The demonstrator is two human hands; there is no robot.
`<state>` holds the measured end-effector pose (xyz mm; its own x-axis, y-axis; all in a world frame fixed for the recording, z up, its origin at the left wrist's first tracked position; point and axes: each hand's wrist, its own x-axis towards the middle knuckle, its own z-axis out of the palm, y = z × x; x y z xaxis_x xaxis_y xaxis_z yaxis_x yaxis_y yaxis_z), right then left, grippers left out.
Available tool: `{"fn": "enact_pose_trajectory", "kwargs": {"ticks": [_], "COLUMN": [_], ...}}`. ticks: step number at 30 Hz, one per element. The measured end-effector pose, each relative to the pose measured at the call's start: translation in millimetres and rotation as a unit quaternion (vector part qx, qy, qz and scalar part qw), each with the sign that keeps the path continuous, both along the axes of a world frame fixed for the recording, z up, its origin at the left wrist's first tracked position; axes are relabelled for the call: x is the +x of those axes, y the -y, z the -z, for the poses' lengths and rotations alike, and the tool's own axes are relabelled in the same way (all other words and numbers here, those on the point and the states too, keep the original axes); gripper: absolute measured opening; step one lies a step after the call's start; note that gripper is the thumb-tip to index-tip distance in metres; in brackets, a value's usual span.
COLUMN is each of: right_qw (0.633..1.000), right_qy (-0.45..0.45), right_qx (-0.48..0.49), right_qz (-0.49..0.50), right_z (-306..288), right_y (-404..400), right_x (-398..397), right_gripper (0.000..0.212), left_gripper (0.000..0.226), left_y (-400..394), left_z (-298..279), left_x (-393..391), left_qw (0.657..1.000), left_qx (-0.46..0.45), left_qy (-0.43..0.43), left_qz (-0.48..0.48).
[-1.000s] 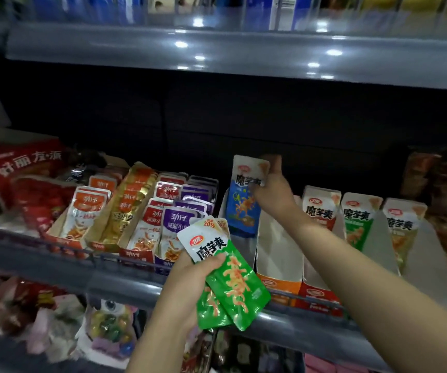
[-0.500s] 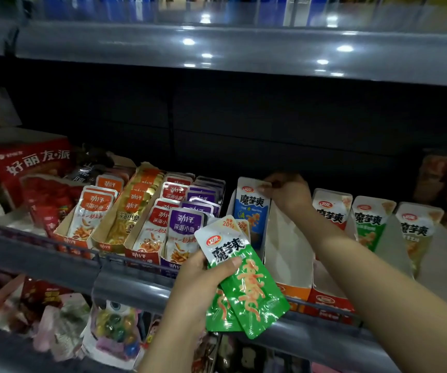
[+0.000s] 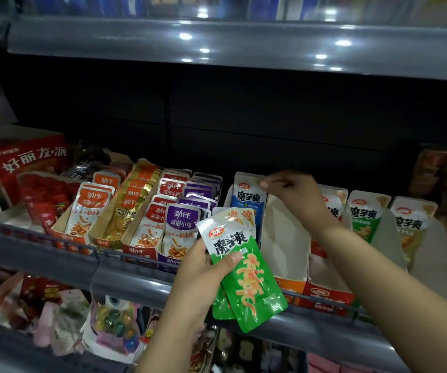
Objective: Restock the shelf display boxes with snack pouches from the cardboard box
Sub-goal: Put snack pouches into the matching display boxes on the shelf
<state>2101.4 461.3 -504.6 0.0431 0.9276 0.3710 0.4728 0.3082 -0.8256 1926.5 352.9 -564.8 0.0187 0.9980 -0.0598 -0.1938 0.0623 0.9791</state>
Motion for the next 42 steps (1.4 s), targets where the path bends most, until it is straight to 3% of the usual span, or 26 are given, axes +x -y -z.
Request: {"fn": "enact_pose_trajectory", "kwargs": {"ticks": [2,5,7,10,14,17,21,27,29,32,36,39,42], "right_qw": [0.996,0.973,0.961,0.969,0.986,0.994,0.988,0.991,0.995,0.997,0.988,0.981,0.975], "right_qy": [0.025,0.094,0.089,0.019,-0.043,-0.037,0.012,-0.01,-0.007,0.009,0.042,0.088,0.098], "right_qx": [-0.057,-0.156,-0.192,-0.185,-0.134,-0.09,-0.121,-0.121,-0.098,-0.054,-0.031,-0.065,-0.104], "right_qz": [-0.067,-0.142,-0.176,-0.165,-0.089,-0.051,-0.091,-0.062,-0.028,0.048,0.142,0.161,0.167], "right_z": [-9,-15,-10,-1,3,3,-2,-2,-5,-13,-24,-26,-21], "right_y": [27,59,70,76,76,79,85,92,95,94,92,93,85], "right_x": [2,7,10,18,28,35,37,59,74,107,146,159,164], "right_gripper": [0.016,0.04,0.041,0.027,0.031,0.032,0.057,0.06,0.06,0.057,0.059,0.071,0.082], "left_gripper": [0.026,0.029,0.033,0.036,0.048,0.045,0.045,0.065,0.06,0.054,0.053,0.055,0.054], "left_y": [1,4,7,10,13,11,12,17,19,22,21,25,24], "left_z": [1,0,0,-1,2,7,9,18,20,29,39,41,54], "left_x": [2,9,16,28,36,42,48,72,81,90,107,120,130], "left_qw": [1.0,0.997,0.993,0.993,0.986,0.98,0.974,0.96,0.936,0.868,0.809,0.782,0.731], "left_qx": [0.007,0.031,0.051,0.07,0.083,0.116,0.164,0.205,0.237,0.299,0.351,0.349,0.371], "left_qy": [-0.021,-0.062,-0.089,-0.084,-0.13,-0.156,-0.157,-0.185,-0.254,-0.389,-0.456,-0.492,-0.556], "left_qz": [0.014,0.039,0.051,0.037,0.066,0.047,0.008,0.05,0.062,0.074,0.12,0.156,0.14]}}
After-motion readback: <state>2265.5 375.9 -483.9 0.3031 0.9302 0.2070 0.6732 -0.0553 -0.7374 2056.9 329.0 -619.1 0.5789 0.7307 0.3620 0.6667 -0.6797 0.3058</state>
